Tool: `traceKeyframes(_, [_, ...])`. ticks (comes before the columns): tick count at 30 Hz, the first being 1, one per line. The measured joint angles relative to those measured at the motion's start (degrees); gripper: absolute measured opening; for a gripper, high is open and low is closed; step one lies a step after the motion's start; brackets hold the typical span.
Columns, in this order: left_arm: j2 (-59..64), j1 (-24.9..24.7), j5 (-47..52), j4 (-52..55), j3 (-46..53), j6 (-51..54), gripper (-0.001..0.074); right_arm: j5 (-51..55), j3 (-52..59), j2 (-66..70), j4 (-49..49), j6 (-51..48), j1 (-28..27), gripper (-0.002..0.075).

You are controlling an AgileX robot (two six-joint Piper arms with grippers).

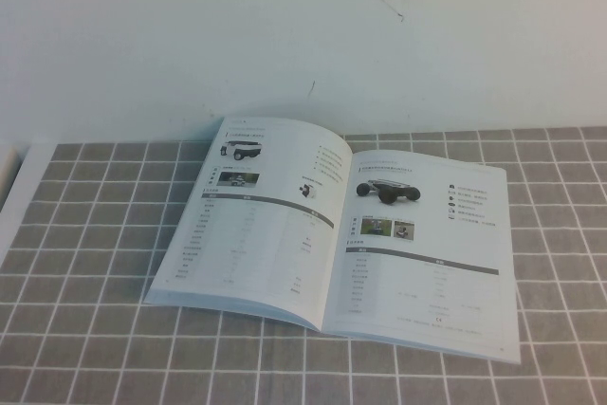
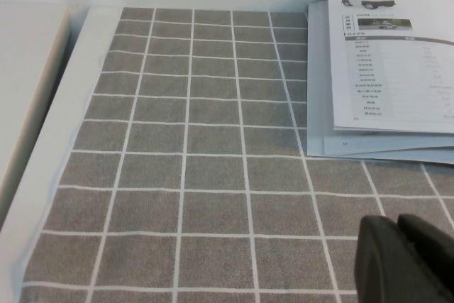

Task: Close book
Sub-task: 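Close the open booklet and leave it lying on the table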

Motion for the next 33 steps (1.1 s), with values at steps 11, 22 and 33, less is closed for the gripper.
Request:
traceKeyframes(11, [0.0,0.0,0.1,0.0,0.0,-0.21,-0.0004,0.0,0.0,0.0,0.0,0.0,0.0,-0.0003])
traceKeyframes(22, [0.0,0.0,0.1,0.0,0.0,0.15,-0.0004,0.0,0.0,0.0,0.0,0.0,0.0,-0.0003])
traceKeyframes(33, [0.0,0.0,0.1,0.0,0.0,0.15,-0.0004,0.0,0.0,0.0,-0.1,0.0,0.0,-0.0003])
